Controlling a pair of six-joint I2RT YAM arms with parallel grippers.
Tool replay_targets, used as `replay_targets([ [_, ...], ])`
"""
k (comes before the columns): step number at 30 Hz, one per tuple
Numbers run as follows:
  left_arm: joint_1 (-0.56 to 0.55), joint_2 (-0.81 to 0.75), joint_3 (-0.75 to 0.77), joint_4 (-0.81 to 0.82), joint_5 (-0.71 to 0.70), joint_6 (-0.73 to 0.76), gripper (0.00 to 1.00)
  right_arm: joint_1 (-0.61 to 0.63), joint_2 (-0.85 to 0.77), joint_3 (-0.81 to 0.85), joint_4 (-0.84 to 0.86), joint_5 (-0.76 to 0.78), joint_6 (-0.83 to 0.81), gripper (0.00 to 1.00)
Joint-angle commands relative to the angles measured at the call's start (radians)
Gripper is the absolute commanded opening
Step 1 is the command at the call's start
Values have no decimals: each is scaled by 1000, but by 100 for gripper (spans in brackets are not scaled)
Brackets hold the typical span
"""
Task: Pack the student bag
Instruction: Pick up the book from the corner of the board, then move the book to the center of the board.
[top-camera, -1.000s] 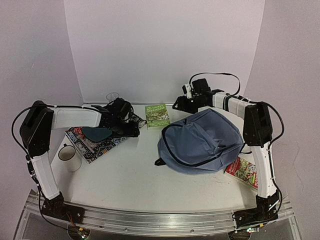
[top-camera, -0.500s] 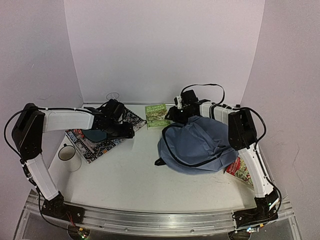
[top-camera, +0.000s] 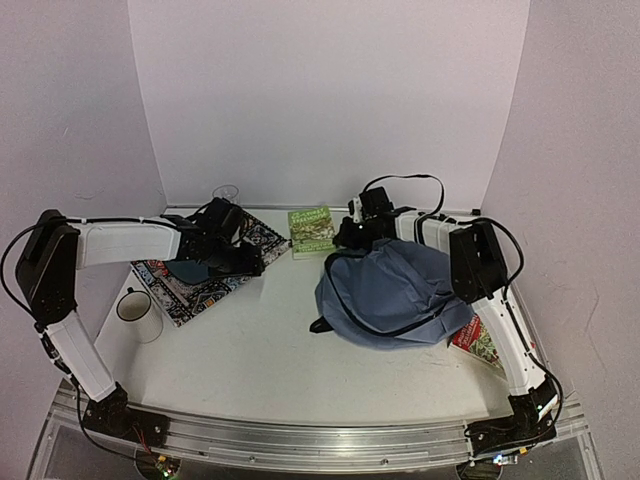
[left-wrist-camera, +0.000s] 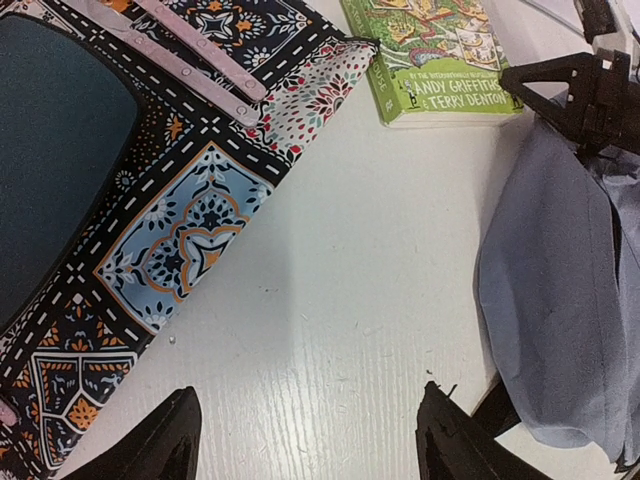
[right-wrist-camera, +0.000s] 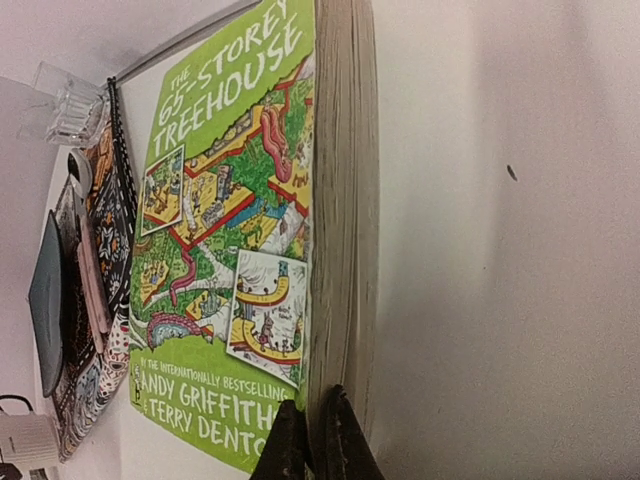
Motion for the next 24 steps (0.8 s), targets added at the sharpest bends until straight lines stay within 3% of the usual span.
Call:
replay_targets([
  [1, 9, -62, -17, -3, -18, 1, 75, 21, -111, -155, 34, -64, 43, 0],
  [11, 25, -133, -36, 15, -4, -70, 75, 60, -395, -386, 189, -169, 193, 0],
  [18, 52, -221, -115, 72, 30, -218, 76, 143, -543, -541, 260, -131, 299, 0],
  [24, 74, -254, -220, 164, 141, -350, 77, 236, -657, -730, 369, -102, 407, 0],
])
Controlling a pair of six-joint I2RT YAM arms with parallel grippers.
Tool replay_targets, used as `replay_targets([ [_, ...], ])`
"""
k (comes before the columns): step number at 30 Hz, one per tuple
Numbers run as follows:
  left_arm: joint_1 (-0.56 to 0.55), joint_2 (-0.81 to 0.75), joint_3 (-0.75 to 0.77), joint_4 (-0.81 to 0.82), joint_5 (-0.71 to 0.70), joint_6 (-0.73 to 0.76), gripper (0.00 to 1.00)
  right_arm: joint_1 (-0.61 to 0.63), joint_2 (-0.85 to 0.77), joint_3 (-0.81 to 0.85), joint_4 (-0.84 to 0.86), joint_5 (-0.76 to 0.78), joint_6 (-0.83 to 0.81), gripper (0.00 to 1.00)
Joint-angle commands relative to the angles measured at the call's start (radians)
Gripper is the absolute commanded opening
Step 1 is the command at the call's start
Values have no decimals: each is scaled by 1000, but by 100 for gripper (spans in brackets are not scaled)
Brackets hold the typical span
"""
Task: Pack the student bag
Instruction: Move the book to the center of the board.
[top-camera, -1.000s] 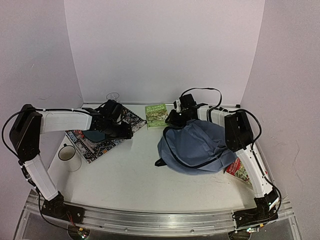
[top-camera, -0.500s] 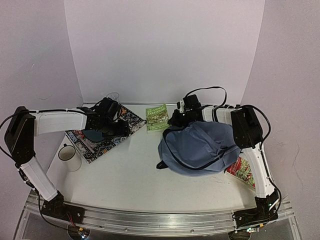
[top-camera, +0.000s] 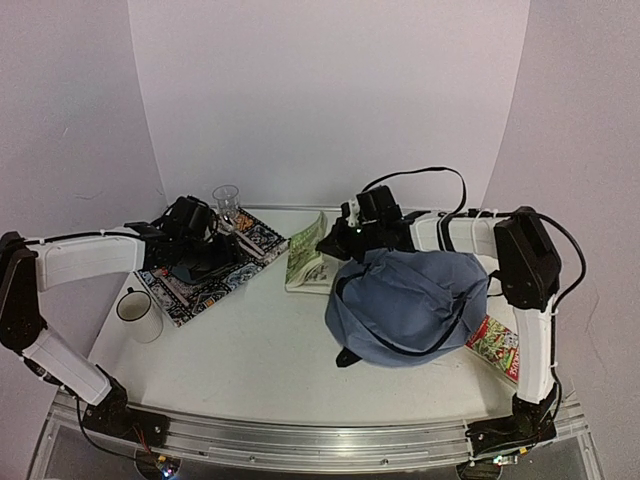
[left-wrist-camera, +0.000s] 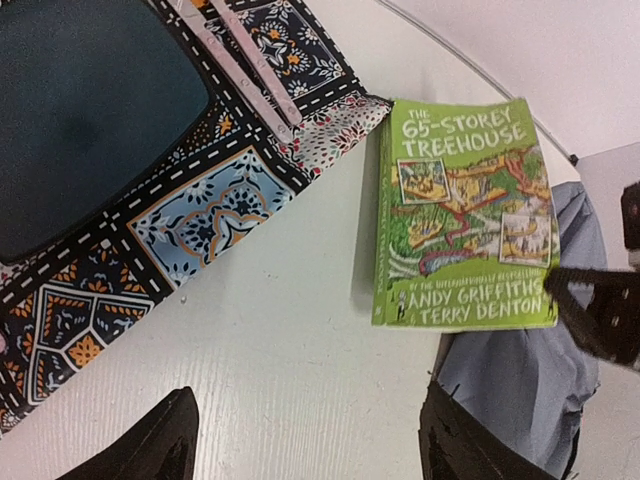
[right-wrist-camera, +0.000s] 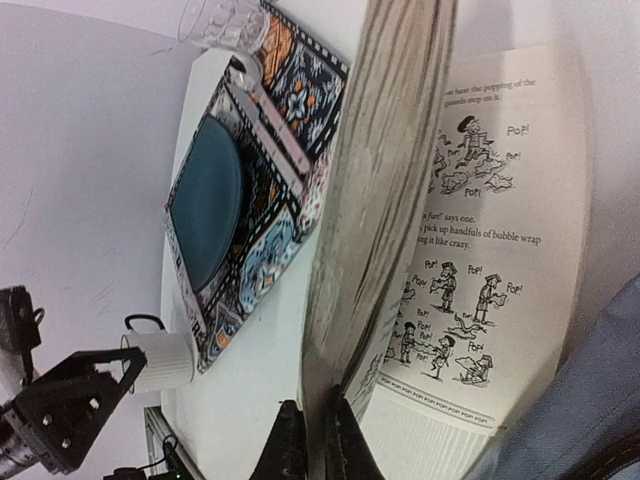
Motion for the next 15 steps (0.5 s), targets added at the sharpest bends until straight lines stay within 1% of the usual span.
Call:
replay_targets([
  [1, 14, -27, -69, 104, 114, -141, 77, 88, -143, -107, 146, -40, 121, 0],
  [7, 15, -30, -184, 212, 204, -233, 76, 154, -215, -226, 161, -5, 168, 0],
  [10, 14, -10, -202, 234, 229, -220, 75, 167, -228, -297, 156, -6, 174, 0],
  [15, 15, 45, -182, 244, 266, -161, 72, 177, -209, -364, 139, -27, 118, 0],
])
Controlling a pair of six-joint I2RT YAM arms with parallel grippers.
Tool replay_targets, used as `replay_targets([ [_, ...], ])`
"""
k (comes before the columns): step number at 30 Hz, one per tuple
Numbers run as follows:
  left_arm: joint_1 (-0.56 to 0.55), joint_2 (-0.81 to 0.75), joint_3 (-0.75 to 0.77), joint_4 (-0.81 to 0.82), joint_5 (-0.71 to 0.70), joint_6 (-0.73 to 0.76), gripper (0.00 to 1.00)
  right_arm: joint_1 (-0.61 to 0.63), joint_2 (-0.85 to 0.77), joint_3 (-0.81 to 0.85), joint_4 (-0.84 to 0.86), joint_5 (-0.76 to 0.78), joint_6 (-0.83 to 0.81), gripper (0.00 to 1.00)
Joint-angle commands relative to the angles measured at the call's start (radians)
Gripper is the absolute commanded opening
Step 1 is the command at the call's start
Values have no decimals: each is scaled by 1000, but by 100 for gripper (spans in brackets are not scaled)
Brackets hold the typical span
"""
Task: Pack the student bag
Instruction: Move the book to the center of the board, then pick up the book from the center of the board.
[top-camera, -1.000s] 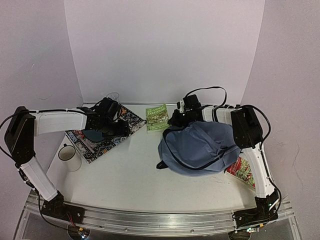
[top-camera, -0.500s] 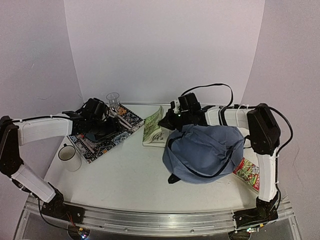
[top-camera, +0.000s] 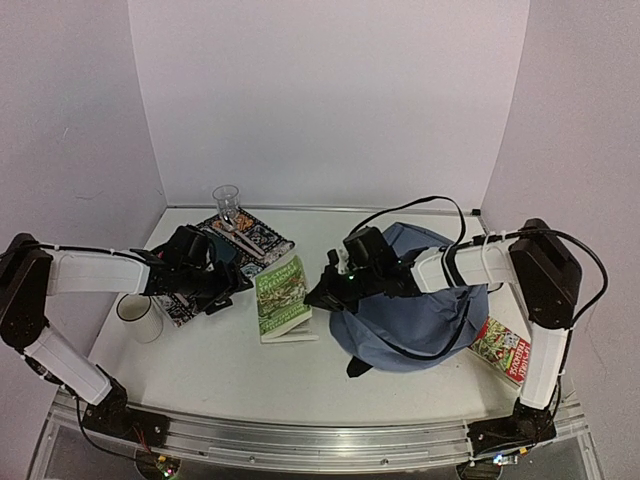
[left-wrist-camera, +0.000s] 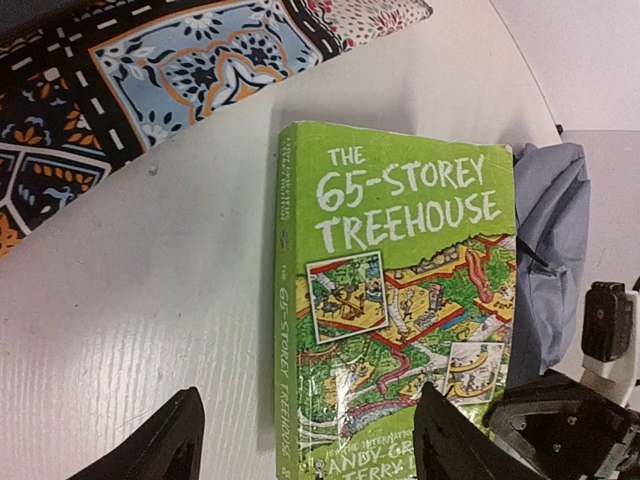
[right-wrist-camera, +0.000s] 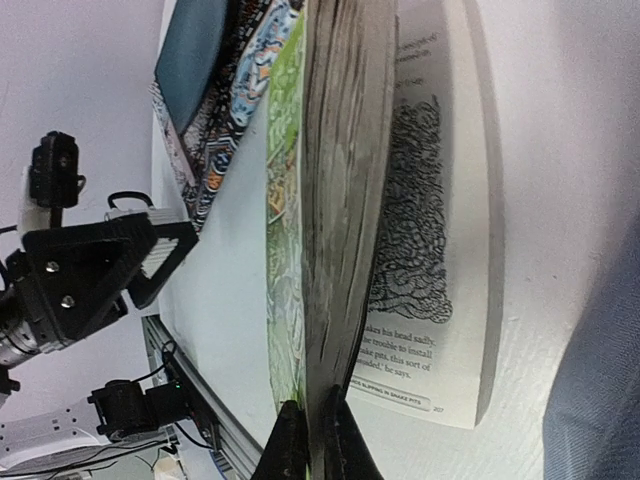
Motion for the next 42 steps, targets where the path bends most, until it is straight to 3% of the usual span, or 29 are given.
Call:
replay_targets([
  [1, 2, 51, 24, 71, 62, 32, 72, -2, -24, -29, 39, -38, -42, 0],
  [3, 0, 77, 24, 72, 73, 37, 71, 3, -4, -28, 22, -48, -66, 2],
  [8, -5, 142, 35, 76, 86, 71, 68, 7, 39, -25, -14, -14, -134, 19],
  [17, -28, 230, 93, 79, 107, 117, 62, 5, 156, 101, -123, 85, -244, 40],
  [21, -38, 256, 101, 83, 119, 126, 60, 5, 196, 144, -141, 101, -259, 44],
  [25, -50, 276, 100, 107, 142, 115, 57, 5, 229, 183, -148, 60, -272, 35],
  [29, -53, 255, 89, 125, 140, 97, 57, 4, 222, 210, -138, -1, -273, 3],
  [30, -52, 243, 87, 126, 130, 92, 57, 4, 208, 206, -127, -7, -261, 0],
  [37, -20, 121, 2, 200, 81, -3, 71, -7, 92, 158, 17, -63, -123, 0],
  [42, -15, 98, -40, 257, 102, -50, 75, -7, 68, 165, 31, -73, -88, 0],
])
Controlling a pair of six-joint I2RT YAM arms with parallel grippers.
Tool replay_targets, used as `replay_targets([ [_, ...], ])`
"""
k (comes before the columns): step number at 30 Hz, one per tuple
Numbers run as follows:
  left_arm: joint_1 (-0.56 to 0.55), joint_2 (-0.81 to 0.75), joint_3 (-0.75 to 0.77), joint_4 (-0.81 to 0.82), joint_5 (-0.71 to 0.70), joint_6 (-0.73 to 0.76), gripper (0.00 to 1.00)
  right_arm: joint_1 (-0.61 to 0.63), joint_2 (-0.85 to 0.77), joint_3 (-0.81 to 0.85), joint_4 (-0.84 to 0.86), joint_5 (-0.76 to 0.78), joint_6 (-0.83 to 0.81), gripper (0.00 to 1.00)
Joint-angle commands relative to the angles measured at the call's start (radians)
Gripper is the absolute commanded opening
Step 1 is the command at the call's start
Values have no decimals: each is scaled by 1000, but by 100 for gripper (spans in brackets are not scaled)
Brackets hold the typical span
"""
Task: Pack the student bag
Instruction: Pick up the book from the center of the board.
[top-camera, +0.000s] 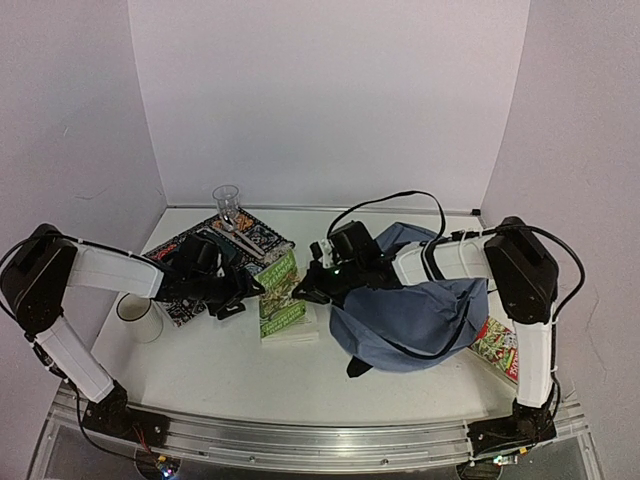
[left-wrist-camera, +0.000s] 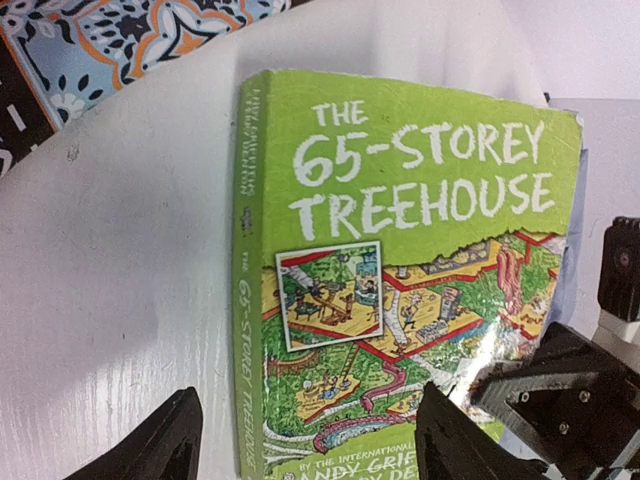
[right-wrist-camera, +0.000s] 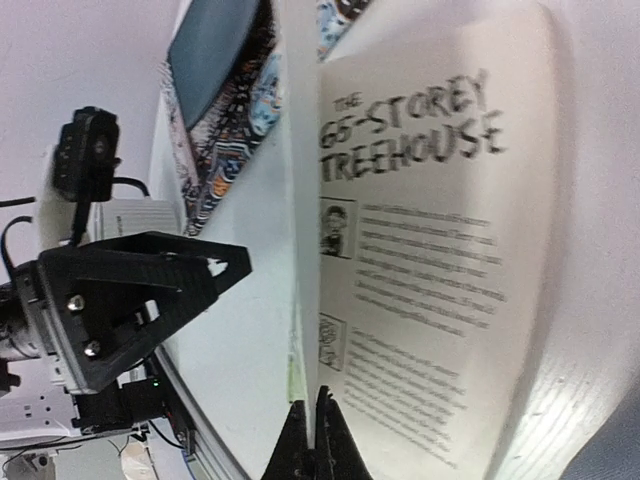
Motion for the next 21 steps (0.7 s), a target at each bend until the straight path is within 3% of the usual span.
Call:
replay_targets([
  [1, 5, -25, -30, 99, 6, -65, 75, -2, -83, 6, 67, -44, 61, 0],
  [5, 5, -17, -58, 135, 21, -96, 76, -3, -115, -19, 131, -71, 101, 0],
  [9, 7, -13, -52, 141, 22, -96, 77, -8, -139, -40, 60, 2, 78, 1],
  [11, 5, -6, -43, 141, 24, -88, 77, -10, -139, -48, -14, 54, 47, 11],
  [15, 5, 2, -37, 140, 20, -78, 77, -10, -123, -30, -180, 161, -55, 16],
  [21, 5, 13, -21, 125, 12, -48, 76, -11, -69, 44, -325, 308, -159, 40],
])
